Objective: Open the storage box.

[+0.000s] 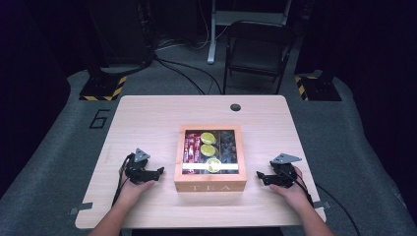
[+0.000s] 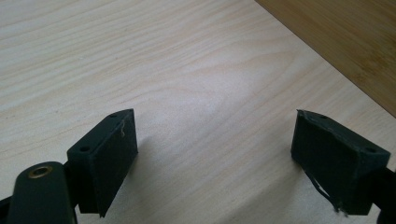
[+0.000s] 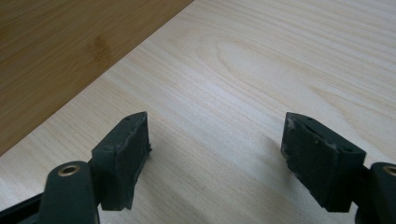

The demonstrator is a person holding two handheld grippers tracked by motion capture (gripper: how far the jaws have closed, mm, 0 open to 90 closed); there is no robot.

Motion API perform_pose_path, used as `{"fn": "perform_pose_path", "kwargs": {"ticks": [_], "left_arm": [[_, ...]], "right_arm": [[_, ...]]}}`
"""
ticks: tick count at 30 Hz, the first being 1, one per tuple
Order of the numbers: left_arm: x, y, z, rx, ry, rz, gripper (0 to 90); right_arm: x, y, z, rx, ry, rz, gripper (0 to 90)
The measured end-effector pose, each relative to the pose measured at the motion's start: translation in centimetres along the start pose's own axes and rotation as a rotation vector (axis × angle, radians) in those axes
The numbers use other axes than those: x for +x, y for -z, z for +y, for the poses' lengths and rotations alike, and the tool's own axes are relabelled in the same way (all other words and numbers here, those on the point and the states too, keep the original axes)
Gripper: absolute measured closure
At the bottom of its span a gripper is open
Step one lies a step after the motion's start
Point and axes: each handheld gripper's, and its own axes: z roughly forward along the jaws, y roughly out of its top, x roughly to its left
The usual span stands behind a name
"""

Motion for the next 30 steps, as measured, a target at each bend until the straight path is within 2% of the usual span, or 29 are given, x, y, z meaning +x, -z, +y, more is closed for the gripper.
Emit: {"fn": "perform_pose_path", "kwargs": {"ticks": [14,16,17,21,26,28,30], "left_arm": [[-0.07,-0.01,-0.02,-0.003,0.001,0.004,14.6],[-0.17,0.07,-0.06,0.001,0.003,0.001,14.6],[-0.23,0.07,-0.10,-0.003,0.003,0.002,14.8],[-0.46,0.26,-0.18,0.004,0.006,0.004,15.2],[-0.53,0.35,-0.19,0.007,0.011,0.013,15.6],[-0.59,0.50,-0.13,0.014,0.019,0.012,18.2],[-0.60,0.59,-0.07,0.005,0.019,0.006,24.6]], "right_arm": [[-0.03,0.02,-0.01,0.003,0.006,-0.002,23.1],[0.00,0.02,0.00,0.001,-0.001,0.000,23.2],[0.13,0.07,-0.03,0.005,-0.019,-0.005,23.2],[0.10,0.02,-0.05,-0.006,-0.014,-0.011,23.2],[0.09,0.12,0.03,0.009,-0.013,-0.013,24.8],[0.14,0.23,0.04,0.013,-0.027,-0.018,27.3],[0.02,0.27,0.03,0.007,-0.021,-0.018,28.7]]}}
